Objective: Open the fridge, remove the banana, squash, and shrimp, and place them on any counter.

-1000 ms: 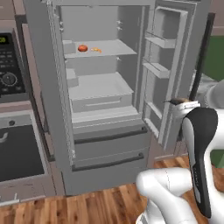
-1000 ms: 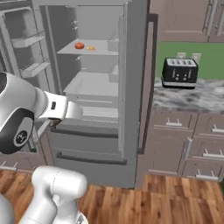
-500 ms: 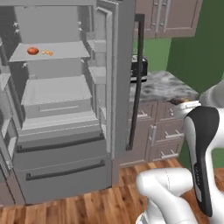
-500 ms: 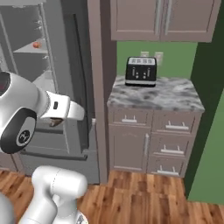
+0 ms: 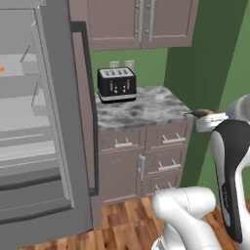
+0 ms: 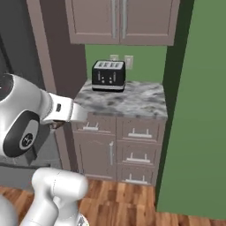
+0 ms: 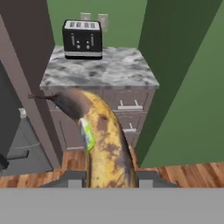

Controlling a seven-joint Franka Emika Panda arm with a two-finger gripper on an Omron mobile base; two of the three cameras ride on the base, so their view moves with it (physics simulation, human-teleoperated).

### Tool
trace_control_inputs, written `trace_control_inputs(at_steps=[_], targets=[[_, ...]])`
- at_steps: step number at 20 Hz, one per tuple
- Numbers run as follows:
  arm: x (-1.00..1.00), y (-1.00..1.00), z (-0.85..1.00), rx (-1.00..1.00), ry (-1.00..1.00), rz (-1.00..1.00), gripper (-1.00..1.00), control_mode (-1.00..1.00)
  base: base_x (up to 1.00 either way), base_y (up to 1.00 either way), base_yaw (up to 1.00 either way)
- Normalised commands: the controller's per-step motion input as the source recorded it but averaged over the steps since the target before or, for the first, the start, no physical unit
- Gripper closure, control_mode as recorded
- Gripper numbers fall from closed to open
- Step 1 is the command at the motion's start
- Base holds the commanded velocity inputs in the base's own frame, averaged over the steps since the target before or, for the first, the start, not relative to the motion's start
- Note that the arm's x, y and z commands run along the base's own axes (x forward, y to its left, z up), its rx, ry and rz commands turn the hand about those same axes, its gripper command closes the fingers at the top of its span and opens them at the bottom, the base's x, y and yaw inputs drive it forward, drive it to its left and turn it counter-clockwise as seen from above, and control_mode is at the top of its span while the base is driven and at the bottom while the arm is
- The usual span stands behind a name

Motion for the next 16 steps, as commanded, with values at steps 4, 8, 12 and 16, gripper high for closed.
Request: trace_control_inputs(at_steps=[4, 8, 12, 16], targets=[[0.00, 0.00, 0.00, 0.00, 0.00, 0.00, 1.00, 1.00, 1.00, -0.22, 0.00], [0.00, 0.00, 0.00, 0.00, 0.00, 0.00, 1.00, 1.00, 1.00, -0.05, 0.02], [0.00, 0.00, 0.00, 0.00, 0.00, 0.00, 1.00, 1.00, 0.90, -0.19, 0.04], [0.00, 0.00, 0.00, 0.00, 0.00, 0.00, 1.00, 1.00, 0.85, -0.30, 0.01]])
